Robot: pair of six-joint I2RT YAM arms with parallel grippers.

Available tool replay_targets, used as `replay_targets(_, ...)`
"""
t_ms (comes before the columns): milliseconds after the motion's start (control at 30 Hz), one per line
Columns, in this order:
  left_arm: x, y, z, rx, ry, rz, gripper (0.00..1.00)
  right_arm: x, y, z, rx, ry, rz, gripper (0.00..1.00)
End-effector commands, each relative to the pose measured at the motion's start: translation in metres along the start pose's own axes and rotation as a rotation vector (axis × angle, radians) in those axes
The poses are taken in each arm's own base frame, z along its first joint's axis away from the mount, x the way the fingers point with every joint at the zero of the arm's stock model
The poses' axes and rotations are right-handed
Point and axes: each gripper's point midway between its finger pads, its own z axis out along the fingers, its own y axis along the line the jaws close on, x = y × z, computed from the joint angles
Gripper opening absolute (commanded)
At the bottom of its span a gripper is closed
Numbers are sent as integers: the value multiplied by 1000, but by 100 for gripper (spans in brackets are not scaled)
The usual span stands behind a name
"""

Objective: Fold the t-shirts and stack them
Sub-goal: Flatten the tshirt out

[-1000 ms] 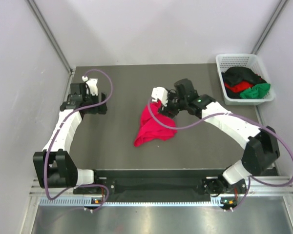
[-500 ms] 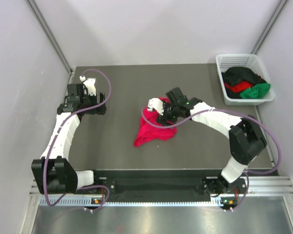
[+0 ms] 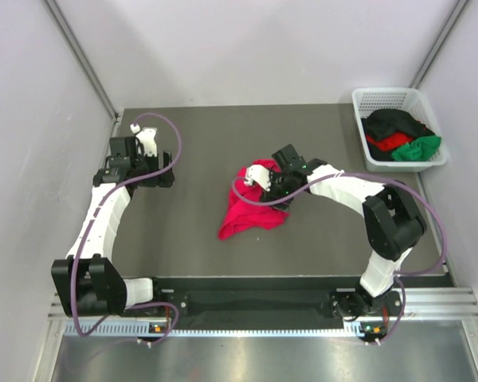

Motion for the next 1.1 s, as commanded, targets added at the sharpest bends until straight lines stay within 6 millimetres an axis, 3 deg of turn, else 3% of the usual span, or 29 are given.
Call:
replay_targets(0,-13,2,-3,3,-30,-22,86,10,4,1,-54,17,-30,67)
replay_targets(267,-11,14,-3,-8,-31,-80,86,20,2,8,-57,59,-29,60)
replay_targets(433,-10,20,-4,-5,-36,-118,85,22,-7,13,-25,73,-18,43)
replay_targets(500,-10,22,-4,-8,-38,-120,84,16,-13,8,-7,57,-15,29)
replay_targets(567,-10,21,-5,-3,-39,-108,84,8,-19,0,18,37,-19,24)
replay_targets(667,-9,21,-5,0,-40,-97,84,-12,-33,-21,79,-10,-46,13)
replay_targets(733,-9,21,-4,1,-48,-93,83,-26,-41,-38,120,-44,-64,1)
replay_targets(833,-10,23,-2,-6,-50,-90,83,-52,-53,-66,179,-114,-103,0)
replay_targets(1067,-15,34,1,-52,-55,-63,84,-175,-77,-191,349,-438,-261,0)
